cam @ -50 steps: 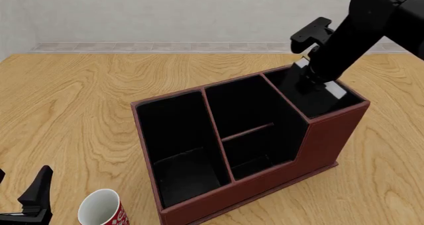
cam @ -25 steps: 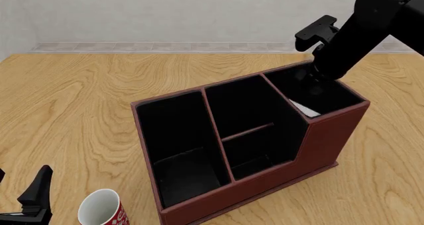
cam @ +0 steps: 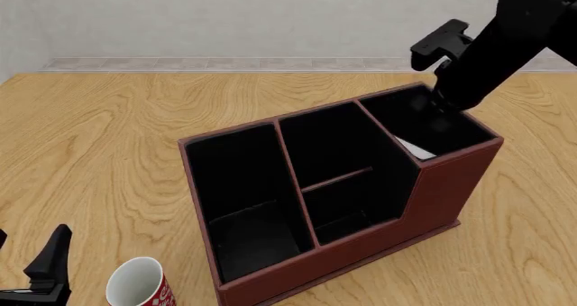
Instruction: Pick up the book and place it in the right compartment of the caddy.
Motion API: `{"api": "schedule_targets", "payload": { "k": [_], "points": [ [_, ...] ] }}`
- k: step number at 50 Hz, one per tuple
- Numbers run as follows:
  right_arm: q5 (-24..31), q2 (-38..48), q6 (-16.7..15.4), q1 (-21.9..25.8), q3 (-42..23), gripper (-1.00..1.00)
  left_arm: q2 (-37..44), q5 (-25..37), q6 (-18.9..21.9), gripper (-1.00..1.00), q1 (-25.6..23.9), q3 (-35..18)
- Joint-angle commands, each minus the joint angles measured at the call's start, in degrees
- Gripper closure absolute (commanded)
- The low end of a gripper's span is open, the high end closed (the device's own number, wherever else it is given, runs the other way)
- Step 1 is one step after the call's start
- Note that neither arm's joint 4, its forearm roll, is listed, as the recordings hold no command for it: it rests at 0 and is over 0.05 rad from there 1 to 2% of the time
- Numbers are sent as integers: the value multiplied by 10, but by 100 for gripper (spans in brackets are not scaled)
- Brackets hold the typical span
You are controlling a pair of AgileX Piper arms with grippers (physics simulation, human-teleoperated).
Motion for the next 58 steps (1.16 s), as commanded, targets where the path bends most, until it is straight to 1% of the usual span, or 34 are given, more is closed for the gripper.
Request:
{"api": "schedule_targets", "payload": {
  "k": [1, 2, 3, 4, 5, 7, 8, 11, 14, 18, 19, 22, 24, 26, 30, 38, 39, 41, 43, 45, 47, 49, 50, 51, 52, 54, 55, 57, 58],
  "points": [
    [0, -42, -47, -7, 34, -100, 0, 1, 0, -100, -3, -3],
    [0, -49, -64, -13, 42, -100, 0, 2, 0, -100, -3, -5],
    [0, -56, -73, -14, 49, -100, 0, 2, 0, -100, -4, -7],
    [0, -63, -74, -10, 55, -100, 0, 3, -1, -100, -3, -8],
    [0, -70, -83, -10, 59, -100, 0, 3, -1, -100, -4, -10],
    [0, -83, -86, -4, 66, -100, 0, 2, -1, -100, -3, -9],
    [0, -91, -95, -7, 70, -100, 0, 3, 0, -100, -4, -9],
    [0, -103, -98, -3, 78, -100, 0, 4, -1, -100, -5, -11],
    [0, -127, -116, -9, 97, -100, 0, 5, -1, -100, -4, -15],
    [0, -154, -120, 7, 102, -100, 0, 8, -1, -100, -4, -19],
    [0, -162, -124, 7, 100, -100, 0, 9, -1, -100, -4, -21],
    [0, -173, -122, 13, 106, -100, 0, 12, -1, -100, -5, -26],
    [0, -184, -129, 12, 106, -100, 0, 16, -1, -100, -5, -31],
    [0, -198, -128, 22, 109, -100, 0, 19, 5, -100, -7, -36],
    [0, -224, -135, 21, 117, -100, 0, 27, 7, -100, -5, -46],
    [0, -261, -136, 32, 126, -100, 0, 33, 7, -100, -3, -57],
    [0, -266, -131, 41, 122, -100, 0, 33, 8, -100, -3, -58],
    [0, -277, -133, 47, 113, -100, 0, 34, 7, -100, -3, -60],
    [0, -287, -124, 62, 110, -100, 0, 34, 8, -100, -4, -61],
    [0, -301, -127, 67, 111, -100, 0, 35, 7, -100, -4, -64],
    [0, -319, -111, 92, 106, -100, 0, 35, 7, -100, -5, -65],
    [0, -340, -109, 105, 110, -100, 0, 35, 10, -100, -5, -64],
    [-5, -350, -105, 114, 112, -100, 0, 35, 10, -100, -5, -64],
    [-19, -362, -103, 115, 122, -100, 0, 37, 10, -100, -5, -65],
    [-20, -362, -103, 115, 122, -100, 0, 37, 10, -100, -5, -65],
    [-43, -388, -100, 127, 162, -100, 0, 39, 11, -100, -7, -69],
    [-55, -401, -91, 137, 175, -100, 0, 41, 11, -100, -8, -72],
    [-89, -431, -102, 142, 209, -100, 0, 42, 13, -100, -9, -73],
    [-99, -440, -91, 149, 217, -100, 0, 43, 14, -100, -9, -74]
  ]
}}
